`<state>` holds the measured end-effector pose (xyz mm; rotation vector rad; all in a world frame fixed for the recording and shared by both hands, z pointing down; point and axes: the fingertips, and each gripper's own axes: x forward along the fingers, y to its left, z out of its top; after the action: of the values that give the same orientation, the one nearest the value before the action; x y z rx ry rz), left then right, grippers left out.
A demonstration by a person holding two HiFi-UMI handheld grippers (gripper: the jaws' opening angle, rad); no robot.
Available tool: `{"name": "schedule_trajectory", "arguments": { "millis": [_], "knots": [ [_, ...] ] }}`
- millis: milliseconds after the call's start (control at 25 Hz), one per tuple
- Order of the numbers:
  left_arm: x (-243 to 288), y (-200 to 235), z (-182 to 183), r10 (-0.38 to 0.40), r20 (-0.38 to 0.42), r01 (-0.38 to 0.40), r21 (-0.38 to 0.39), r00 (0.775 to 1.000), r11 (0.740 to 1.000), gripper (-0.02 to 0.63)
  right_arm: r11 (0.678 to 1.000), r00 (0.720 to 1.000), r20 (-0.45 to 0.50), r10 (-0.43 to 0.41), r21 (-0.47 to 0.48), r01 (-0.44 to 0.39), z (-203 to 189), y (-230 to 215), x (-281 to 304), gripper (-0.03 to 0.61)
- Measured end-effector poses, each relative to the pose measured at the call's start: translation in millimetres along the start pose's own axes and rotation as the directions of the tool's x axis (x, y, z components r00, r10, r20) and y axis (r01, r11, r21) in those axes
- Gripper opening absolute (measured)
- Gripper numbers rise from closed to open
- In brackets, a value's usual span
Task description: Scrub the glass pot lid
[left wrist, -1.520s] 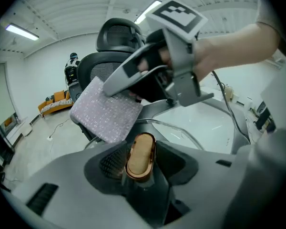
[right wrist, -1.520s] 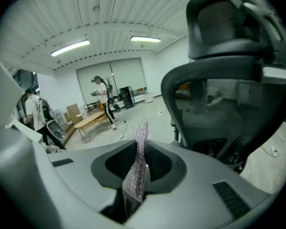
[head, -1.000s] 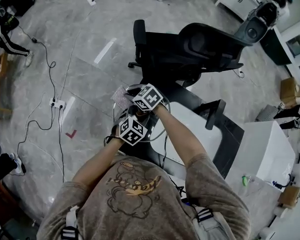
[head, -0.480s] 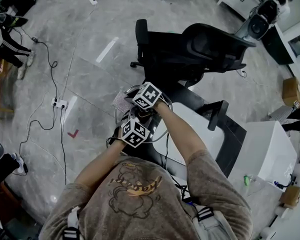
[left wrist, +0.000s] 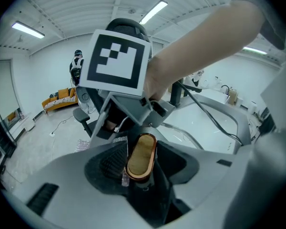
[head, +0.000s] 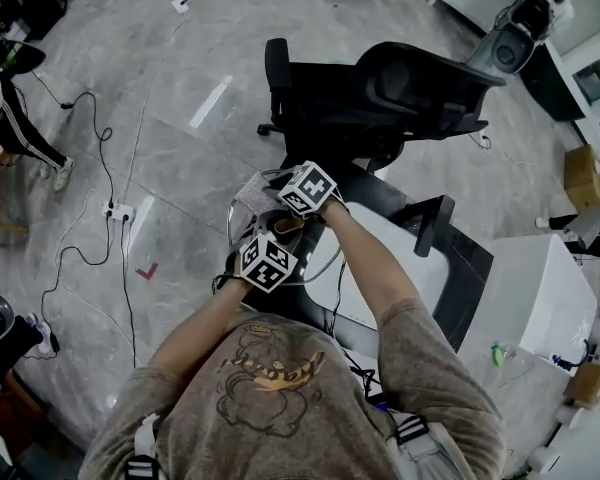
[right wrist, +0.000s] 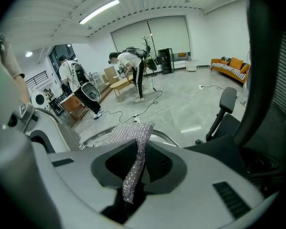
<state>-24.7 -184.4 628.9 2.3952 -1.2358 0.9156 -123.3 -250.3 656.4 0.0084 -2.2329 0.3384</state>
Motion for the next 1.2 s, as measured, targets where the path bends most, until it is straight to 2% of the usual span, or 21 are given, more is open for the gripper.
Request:
{"name": "schedule_trajectory", "arguments": {
  "millis": [200, 360, 560, 880, 1080, 1200],
  "knots": [
    [0, 0, -1, -0.009, -0.014, 0.009, 0.001, 1.0, 1.0, 0.202, 0.993, 0.996, 0.02, -0.09, 0.08, 0.088, -24, -29, -27, 0.074],
    [-1, 1, 1, -0.013, -0.004, 0.013, 0.011, 1.0, 1.0, 0.202, 0.975, 0.985, 0.025, -0.169, 0.15, 0.163, -47, -50, -55, 0.074],
    [0, 1, 0, -0.035, -0.032, 0.035, 0.017, 0.999, 0.999, 0.202, 0.947, 0.969, 0.008, -0.246, 0.215, 0.239, -85, -56, -82, 0.072],
    [0, 2, 0, -0.066, -0.059, 0.067, 0.013, 0.996, 0.998, 0.199, 0.882, 0.93, 0.018, -0.367, 0.323, 0.342, -116, -20, -105, 0.072],
    [2, 1, -1, -0.093, -0.091, 0.094, 0.006, 0.991, 0.996, 0.199, 0.869, 0.916, 0.015, -0.401, 0.322, 0.375, -129, 12, -106, 0.072],
    [3, 2, 0, -0.111, -0.102, 0.112, 0.006, 0.989, 0.994, 0.198, 0.855, 0.912, 0.027, -0.409, 0.362, 0.373, -136, 31, -104, 0.072]
  ]
}}
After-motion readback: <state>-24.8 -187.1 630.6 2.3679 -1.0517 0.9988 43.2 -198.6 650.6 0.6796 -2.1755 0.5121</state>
